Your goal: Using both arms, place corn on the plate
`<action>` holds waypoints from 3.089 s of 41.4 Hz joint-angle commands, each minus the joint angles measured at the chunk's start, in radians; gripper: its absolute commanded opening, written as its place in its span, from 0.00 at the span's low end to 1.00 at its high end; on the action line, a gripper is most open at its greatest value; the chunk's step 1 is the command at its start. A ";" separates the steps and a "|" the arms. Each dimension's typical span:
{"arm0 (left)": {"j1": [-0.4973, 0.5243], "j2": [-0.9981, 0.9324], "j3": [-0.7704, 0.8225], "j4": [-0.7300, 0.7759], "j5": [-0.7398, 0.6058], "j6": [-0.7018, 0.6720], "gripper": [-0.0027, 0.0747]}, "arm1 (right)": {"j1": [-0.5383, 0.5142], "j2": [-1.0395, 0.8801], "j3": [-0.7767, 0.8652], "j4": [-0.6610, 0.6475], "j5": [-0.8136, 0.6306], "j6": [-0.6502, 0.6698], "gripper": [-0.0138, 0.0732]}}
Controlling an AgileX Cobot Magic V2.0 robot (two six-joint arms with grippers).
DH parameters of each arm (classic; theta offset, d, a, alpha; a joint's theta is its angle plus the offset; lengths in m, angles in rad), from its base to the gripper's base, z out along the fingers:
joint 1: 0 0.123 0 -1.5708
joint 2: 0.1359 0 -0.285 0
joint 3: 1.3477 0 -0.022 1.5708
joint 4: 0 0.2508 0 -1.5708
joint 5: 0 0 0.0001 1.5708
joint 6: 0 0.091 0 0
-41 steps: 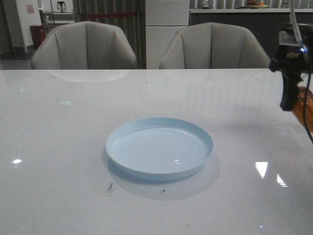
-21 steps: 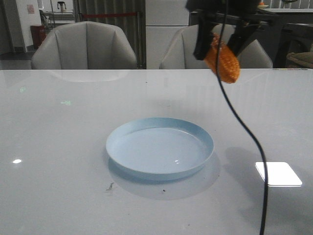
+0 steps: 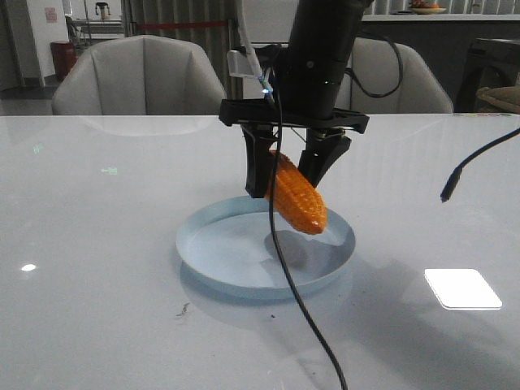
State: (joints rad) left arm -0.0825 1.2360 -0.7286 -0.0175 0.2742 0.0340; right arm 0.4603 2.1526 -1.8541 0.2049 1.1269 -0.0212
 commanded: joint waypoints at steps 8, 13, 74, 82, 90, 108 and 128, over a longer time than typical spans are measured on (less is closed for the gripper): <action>0.000 -0.030 -0.029 -0.008 -0.071 -0.011 0.53 | -0.001 -0.033 -0.029 0.019 -0.023 -0.010 0.38; 0.000 -0.030 -0.029 -0.008 -0.071 -0.011 0.53 | -0.001 -0.012 -0.029 0.020 -0.021 -0.010 0.47; 0.000 -0.030 -0.029 -0.008 -0.064 -0.011 0.53 | -0.015 -0.078 -0.439 -0.145 0.205 -0.025 0.74; 0.000 -0.030 -0.029 -0.017 -0.064 -0.011 0.53 | -0.092 -0.202 -0.451 -0.146 0.155 0.027 0.74; 0.000 -0.030 -0.029 -0.017 -0.064 -0.011 0.53 | -0.179 -0.330 -0.448 -0.165 0.149 0.033 0.74; 0.000 -0.030 -0.029 -0.017 -0.064 -0.011 0.53 | -0.365 -0.651 -0.137 -0.292 0.045 -0.009 0.74; 0.000 -0.030 -0.029 -0.017 -0.064 -0.011 0.53 | -0.448 -1.121 0.842 -0.300 -0.286 0.038 0.74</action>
State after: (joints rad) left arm -0.0825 1.2347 -0.7286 -0.0261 0.2742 0.0340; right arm 0.0176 1.1070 -1.0940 -0.0809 0.9073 0.0000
